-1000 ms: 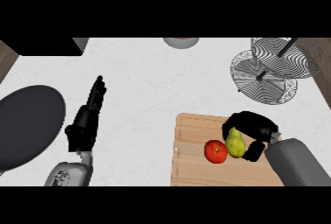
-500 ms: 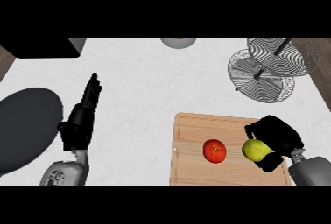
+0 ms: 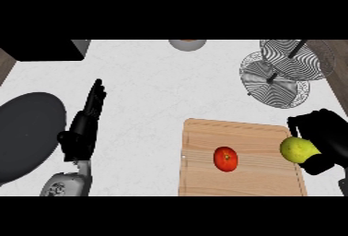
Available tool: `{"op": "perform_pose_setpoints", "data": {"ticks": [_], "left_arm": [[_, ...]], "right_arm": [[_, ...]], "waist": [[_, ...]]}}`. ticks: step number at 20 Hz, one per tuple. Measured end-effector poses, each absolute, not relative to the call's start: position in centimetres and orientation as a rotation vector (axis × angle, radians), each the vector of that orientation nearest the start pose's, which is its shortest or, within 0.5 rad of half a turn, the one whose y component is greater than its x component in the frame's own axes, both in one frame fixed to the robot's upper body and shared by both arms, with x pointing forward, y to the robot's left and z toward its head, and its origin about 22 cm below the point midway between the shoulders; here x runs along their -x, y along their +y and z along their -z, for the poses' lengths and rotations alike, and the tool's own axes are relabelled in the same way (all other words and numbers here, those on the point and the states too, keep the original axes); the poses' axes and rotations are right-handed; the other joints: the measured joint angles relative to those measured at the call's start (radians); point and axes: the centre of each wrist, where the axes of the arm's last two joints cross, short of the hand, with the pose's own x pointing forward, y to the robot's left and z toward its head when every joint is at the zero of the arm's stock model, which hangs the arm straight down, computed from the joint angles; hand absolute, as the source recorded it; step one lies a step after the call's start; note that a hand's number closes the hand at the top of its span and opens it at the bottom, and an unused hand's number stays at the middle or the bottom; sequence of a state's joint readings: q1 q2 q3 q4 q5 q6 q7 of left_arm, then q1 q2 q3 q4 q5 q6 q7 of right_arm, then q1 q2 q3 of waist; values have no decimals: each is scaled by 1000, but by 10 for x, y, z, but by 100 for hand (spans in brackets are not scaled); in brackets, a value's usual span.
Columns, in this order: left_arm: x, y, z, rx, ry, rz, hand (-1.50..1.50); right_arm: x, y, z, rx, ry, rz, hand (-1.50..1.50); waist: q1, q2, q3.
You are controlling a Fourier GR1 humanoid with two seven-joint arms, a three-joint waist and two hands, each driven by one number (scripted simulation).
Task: Pick the pear from the cutting board and place it in the tiered basket
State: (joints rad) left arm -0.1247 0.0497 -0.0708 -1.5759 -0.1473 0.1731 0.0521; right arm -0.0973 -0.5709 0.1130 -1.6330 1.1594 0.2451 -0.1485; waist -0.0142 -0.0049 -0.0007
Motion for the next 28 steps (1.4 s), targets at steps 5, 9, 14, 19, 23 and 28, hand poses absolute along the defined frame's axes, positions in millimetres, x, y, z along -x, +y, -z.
{"op": "perform_pose_setpoints", "data": {"ticks": [5, 9, 14, 19, 23, 28], "left_arm": [[-270, 212, -29, -213, -1658, 90, 0], [-269, 206, -27, -207, -1658, 94, 0], [-272, 207, -30, -201, -1662, 99, 0], [-275, 203, -32, -191, -1664, 104, 0], [-273, 199, -33, -187, -1661, 112, 0], [-278, 195, -34, -185, -1667, 113, 0]], "right_arm": [[-249, -320, -151, 1134, -1316, -1485, 150], [-241, -328, -207, 1142, -1382, -1387, 150], [-239, -341, -260, 1144, -1409, -1295, 150], [-247, -343, -284, 1025, -1475, -1172, 150], [-266, -339, -295, 946, -1494, -1110, 150], [-296, -327, -305, 952, -1502, -1071, 150]], "waist": [[-6, -1, -1], [-2, -1, -1], [8, 2, -1], [15, 2, -1], [20, 3, 0], [24, 6, 0]]}}
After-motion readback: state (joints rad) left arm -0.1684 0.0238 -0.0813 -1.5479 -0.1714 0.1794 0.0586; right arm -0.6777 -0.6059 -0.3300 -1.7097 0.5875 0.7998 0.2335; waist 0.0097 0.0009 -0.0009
